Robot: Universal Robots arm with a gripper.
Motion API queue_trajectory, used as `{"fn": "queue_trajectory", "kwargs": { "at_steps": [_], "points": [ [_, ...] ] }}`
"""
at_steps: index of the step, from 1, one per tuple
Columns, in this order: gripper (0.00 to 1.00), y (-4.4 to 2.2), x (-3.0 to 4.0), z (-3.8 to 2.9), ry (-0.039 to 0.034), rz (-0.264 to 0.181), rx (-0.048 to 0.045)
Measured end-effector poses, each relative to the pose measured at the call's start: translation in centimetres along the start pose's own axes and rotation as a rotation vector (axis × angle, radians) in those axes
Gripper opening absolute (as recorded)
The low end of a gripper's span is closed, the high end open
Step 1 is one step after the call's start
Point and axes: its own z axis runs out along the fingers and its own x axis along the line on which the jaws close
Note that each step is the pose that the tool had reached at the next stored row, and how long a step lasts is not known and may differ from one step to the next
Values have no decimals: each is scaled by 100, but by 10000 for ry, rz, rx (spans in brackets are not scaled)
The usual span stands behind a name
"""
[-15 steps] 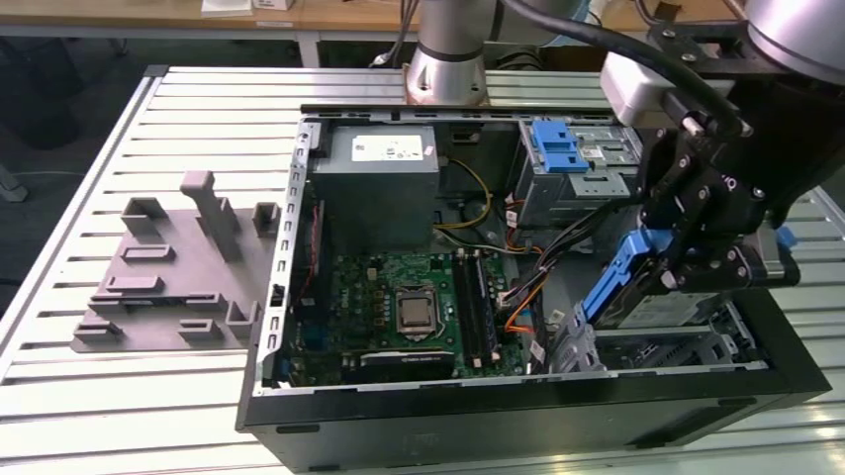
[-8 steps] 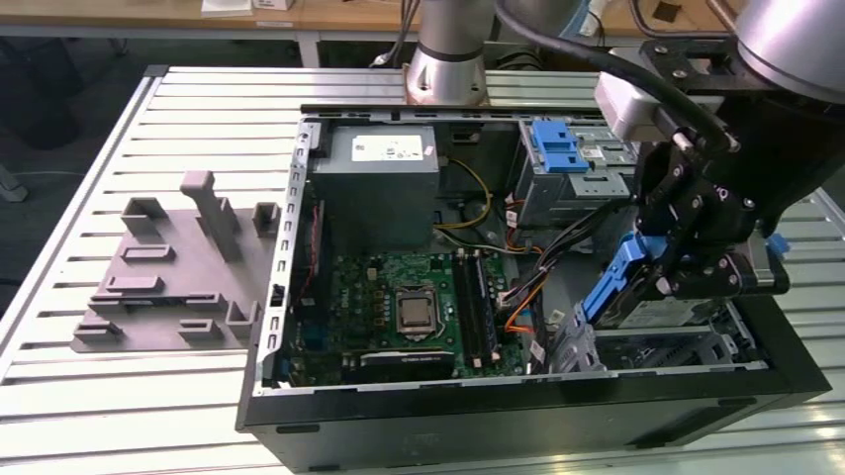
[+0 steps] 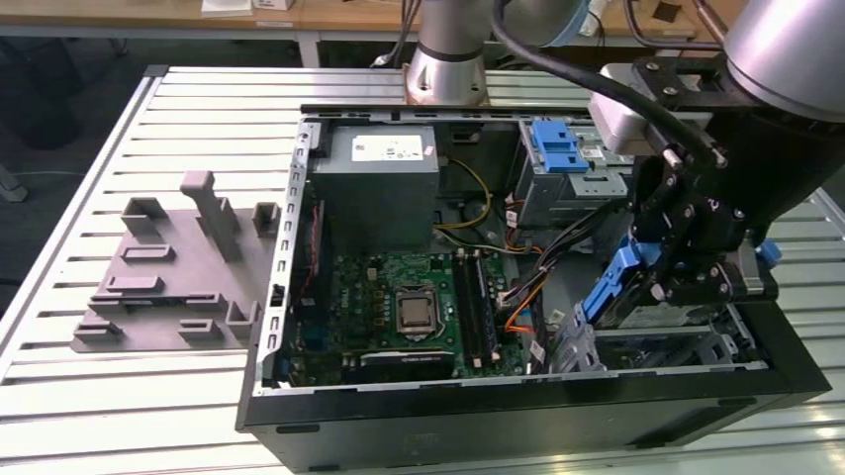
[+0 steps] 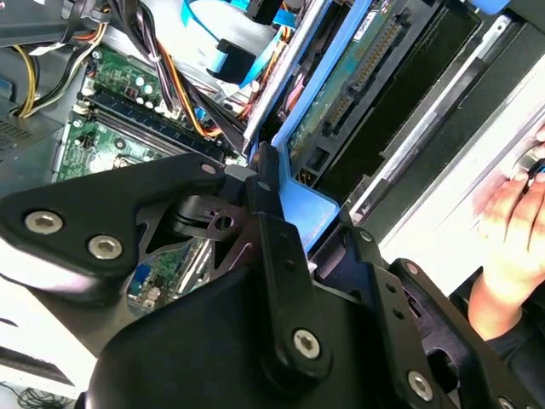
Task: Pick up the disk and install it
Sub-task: 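Insert the disk into the insertion slot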
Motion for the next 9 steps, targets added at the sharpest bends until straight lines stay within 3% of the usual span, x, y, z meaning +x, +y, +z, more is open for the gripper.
{"fn": "queue_trajectory", "kwargs": {
  "at_steps": [9],
  "points": [
    [36,0,1,91,0,0,0]
  ]
}}
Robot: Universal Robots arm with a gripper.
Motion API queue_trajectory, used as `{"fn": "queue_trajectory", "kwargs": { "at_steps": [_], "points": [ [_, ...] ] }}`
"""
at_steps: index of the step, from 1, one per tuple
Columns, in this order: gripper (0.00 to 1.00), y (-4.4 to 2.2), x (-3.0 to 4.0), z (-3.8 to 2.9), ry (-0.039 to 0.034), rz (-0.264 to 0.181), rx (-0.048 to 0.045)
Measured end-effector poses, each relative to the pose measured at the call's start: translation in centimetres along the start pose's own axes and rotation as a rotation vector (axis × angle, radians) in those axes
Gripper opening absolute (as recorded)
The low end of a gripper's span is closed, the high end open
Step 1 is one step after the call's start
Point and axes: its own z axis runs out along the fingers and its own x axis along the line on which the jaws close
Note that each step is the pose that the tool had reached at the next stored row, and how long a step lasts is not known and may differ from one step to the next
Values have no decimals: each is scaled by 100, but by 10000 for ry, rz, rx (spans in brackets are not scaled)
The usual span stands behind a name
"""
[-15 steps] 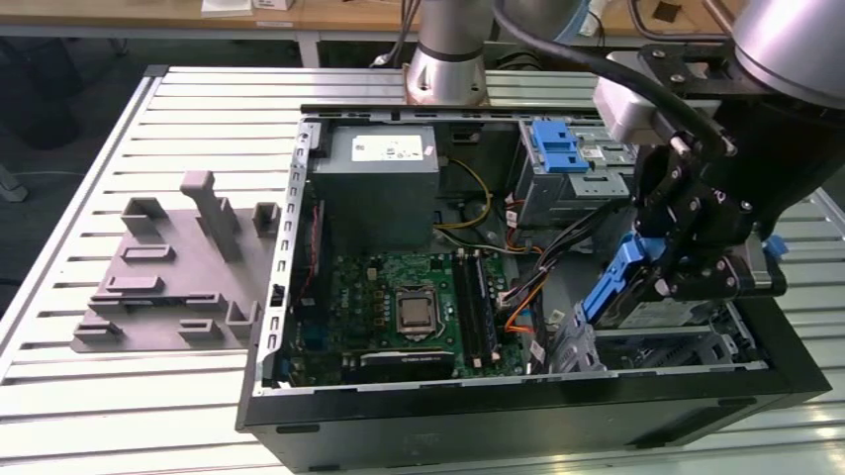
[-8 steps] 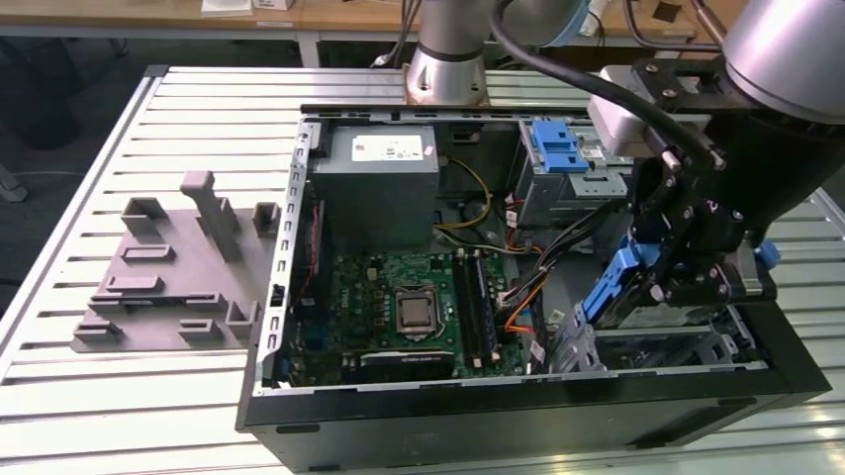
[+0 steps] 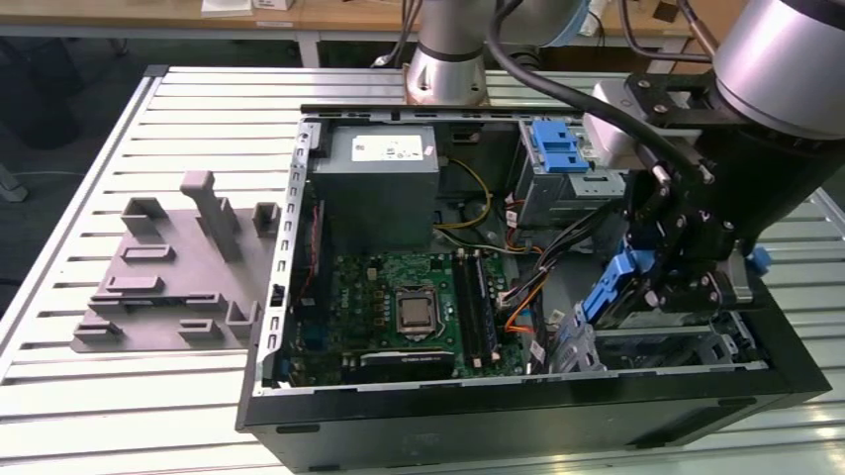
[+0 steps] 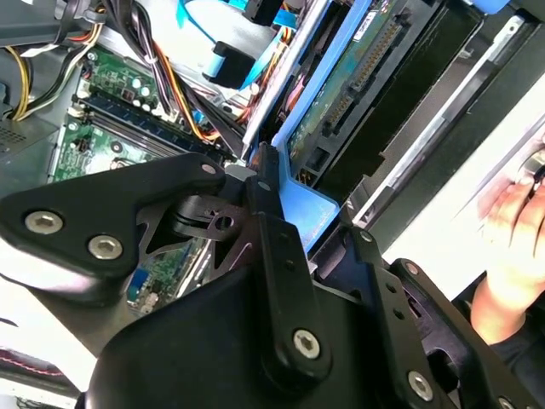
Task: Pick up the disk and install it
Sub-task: 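Insert the disk into the insertion slot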
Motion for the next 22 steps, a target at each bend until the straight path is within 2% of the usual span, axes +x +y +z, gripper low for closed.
{"fn": "queue_trajectory", "kwargs": {
  "at_steps": [13,22],
  "points": [
    [36,1,1,131,1,0,0],
    [36,0,1,139,1,0,0]
  ]
}}
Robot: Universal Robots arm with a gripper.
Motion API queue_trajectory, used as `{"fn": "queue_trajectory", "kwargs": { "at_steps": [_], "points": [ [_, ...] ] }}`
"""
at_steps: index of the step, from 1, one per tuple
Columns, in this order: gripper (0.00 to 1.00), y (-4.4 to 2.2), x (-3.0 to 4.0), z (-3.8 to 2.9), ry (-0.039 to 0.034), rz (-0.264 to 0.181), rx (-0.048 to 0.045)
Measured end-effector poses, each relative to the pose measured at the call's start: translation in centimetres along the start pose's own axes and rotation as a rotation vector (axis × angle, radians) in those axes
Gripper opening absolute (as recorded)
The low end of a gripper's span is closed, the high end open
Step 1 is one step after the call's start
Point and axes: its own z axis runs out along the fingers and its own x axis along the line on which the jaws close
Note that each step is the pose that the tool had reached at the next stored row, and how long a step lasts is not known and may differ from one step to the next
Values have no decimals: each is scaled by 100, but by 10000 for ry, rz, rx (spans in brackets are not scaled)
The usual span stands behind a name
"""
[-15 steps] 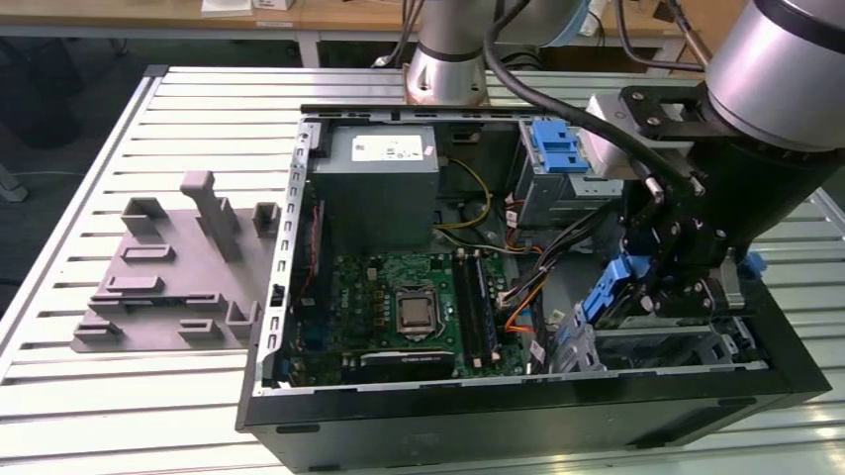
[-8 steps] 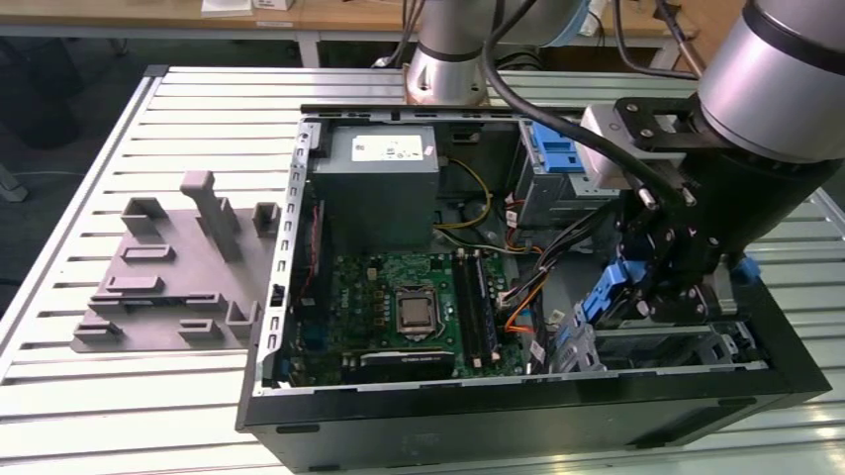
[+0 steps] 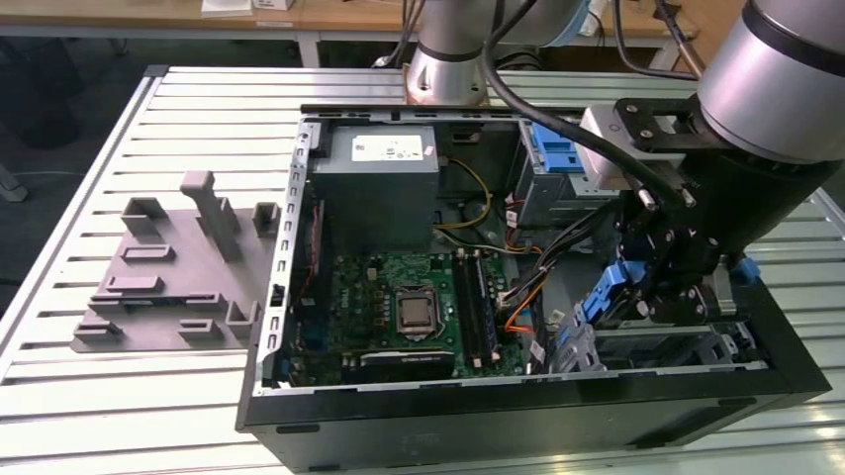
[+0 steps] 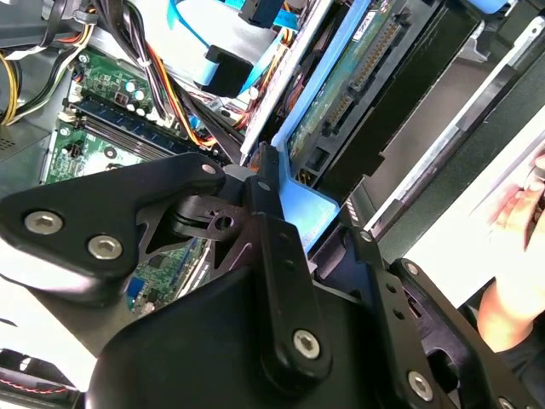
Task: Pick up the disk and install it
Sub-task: 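Insert the disk into the insertion slot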
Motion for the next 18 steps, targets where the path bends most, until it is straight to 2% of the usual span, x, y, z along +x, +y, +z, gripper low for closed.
{"fn": "queue_trajectory", "kwargs": {
  "at_steps": [13,18],
  "points": [
    [36,1,1,81,11,-1,0],
    [37,1,1,89,14,0,1]
  ]
}}
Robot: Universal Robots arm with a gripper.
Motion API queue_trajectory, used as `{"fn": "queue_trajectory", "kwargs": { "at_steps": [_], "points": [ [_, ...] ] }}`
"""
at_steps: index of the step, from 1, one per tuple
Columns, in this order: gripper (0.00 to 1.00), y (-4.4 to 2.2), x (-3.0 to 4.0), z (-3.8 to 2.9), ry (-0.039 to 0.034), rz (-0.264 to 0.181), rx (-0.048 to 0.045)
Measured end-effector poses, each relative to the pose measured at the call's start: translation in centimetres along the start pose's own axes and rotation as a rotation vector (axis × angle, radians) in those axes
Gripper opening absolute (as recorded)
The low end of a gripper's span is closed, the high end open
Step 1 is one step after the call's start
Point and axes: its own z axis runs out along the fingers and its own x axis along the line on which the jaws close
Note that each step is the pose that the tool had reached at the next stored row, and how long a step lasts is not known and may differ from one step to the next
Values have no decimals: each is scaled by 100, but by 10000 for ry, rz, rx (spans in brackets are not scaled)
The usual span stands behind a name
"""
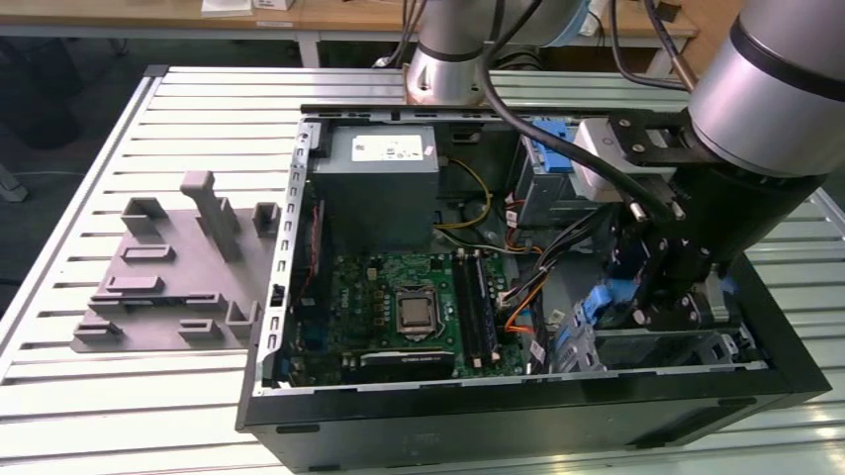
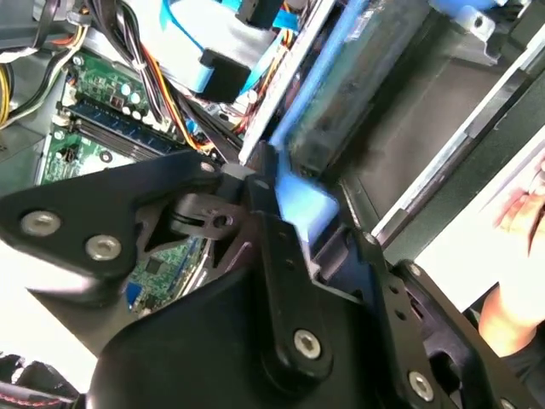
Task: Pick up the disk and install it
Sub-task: 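Insert the disk into the insertion slot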
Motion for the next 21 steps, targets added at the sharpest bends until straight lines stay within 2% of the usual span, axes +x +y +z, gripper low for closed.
{"fn": "queue_trajectory", "kwargs": {
  "at_steps": [1,2,3,8,9,10,12,15,17,21],
  "points": [
    [43,0,0,1,1,-1,-1],
    [43,0,0,2,-2,0,-1],
    [49,0,0,3,0,0,-1],
    [48,0,0,5,0,0,-1],
    [42,0,0,6,0,-1,-1],
    [42,0,0,6,0,0,-1],
    [30,0,0,6,0,-1,-1],
    [24,0,0,6,0,-1,-1],
    [13,0,0,6,0,0,-1],
    [11,0,0,7,0,-1,-1]
  ]
}}
